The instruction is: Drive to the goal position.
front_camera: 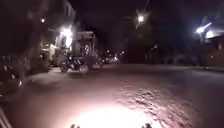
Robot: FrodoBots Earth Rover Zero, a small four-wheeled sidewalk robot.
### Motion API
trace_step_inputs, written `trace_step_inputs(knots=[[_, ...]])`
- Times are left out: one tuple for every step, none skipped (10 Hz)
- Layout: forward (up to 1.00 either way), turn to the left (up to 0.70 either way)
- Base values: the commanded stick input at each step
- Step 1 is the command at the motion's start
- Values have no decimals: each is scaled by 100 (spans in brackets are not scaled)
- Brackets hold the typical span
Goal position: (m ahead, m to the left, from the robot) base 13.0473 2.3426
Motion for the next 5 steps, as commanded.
trace_step_inputs(knots=[[70,-35],[70,-14],[70,0],[70,0],[70,0]])
